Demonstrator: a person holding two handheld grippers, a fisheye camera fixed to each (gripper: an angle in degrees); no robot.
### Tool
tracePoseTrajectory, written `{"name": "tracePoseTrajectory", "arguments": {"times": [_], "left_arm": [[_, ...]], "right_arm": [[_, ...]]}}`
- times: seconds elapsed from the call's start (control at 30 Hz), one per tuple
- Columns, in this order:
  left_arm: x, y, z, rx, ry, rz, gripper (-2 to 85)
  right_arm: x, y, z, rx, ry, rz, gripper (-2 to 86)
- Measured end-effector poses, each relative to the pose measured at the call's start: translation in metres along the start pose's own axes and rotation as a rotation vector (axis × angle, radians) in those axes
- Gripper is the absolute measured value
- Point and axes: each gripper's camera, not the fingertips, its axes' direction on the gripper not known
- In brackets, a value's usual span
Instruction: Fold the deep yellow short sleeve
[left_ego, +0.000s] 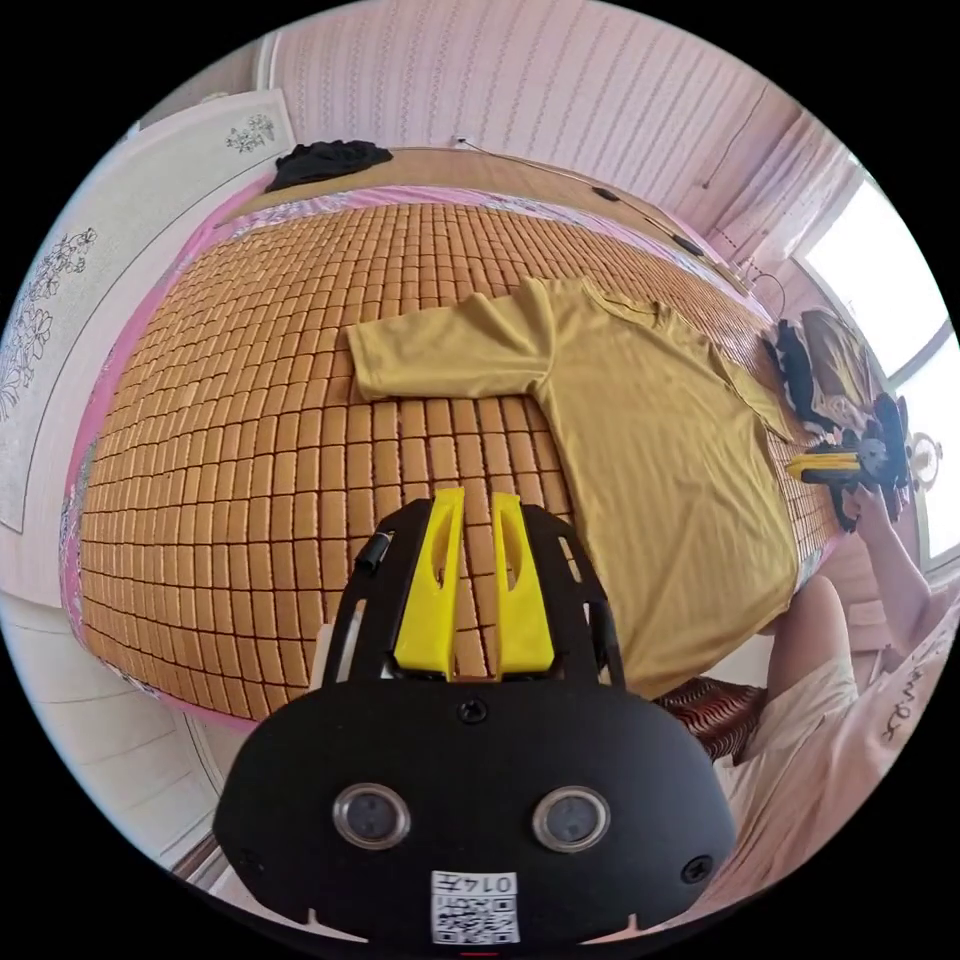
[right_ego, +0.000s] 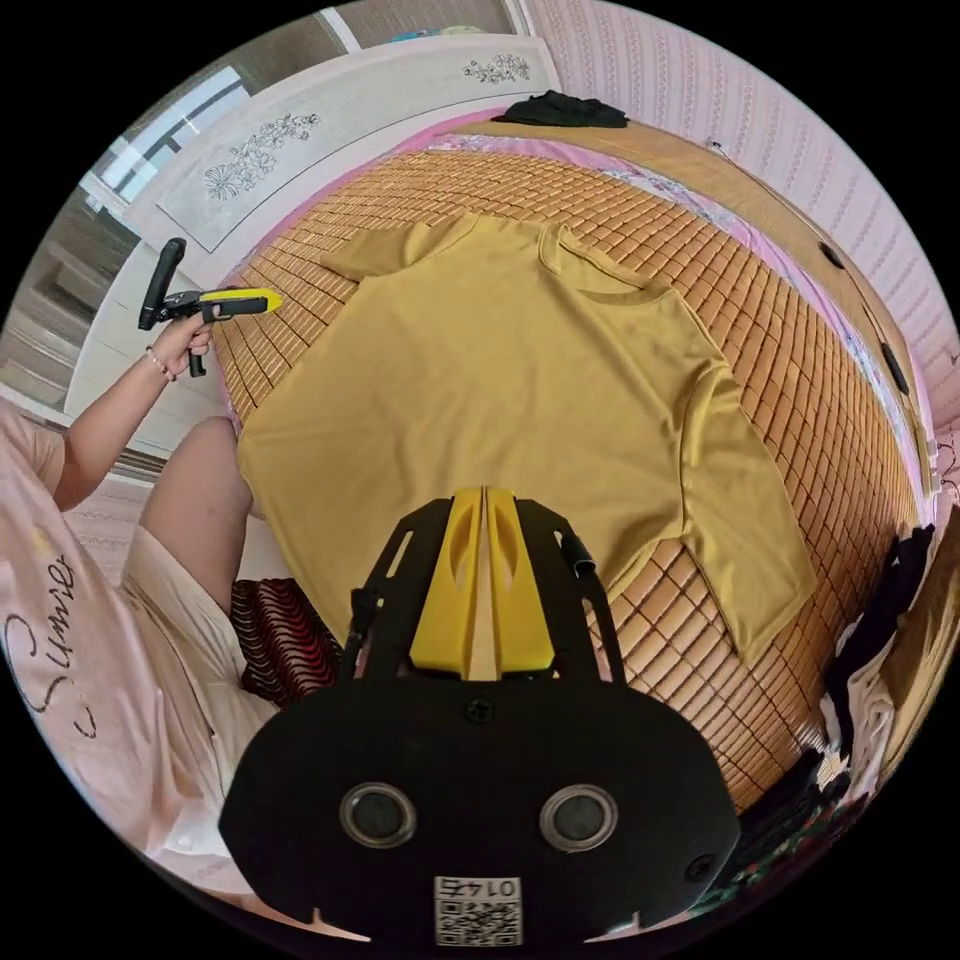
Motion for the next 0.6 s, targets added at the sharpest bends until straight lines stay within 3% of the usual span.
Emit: {"name": "tracePoseTrajectory", "arguments": {"times": [0.13, 0.27, 0.4, 0.6], "left_arm": [[-0.046, -0.022, 0.015, 0.064, -0.052, -0.078, 6.6], [-0.067, -0.039, 0.032, 0.092, -0.050, -0.054, 8.6], [-0.074, -0.048, 0.048, 0.049, 0.008, 0.073, 2.4], [-0.120, -0.055, 0.026, -0.058, 0.403, -0.089, 0.9]], "right_arm": [[-0.038, -0.111, 0.035, 0.074, -0.089, -0.160, -0.3], [-0.076, -0.196, 0.082, 0.029, -0.101, -0.252, -0.6], [-0.093, -0.239, 0.115, -0.003, -0.113, -0.270, -0.8], [-0.069, -0.223, 0.139, -0.015, -0.182, -0.172, -0.7]]}}
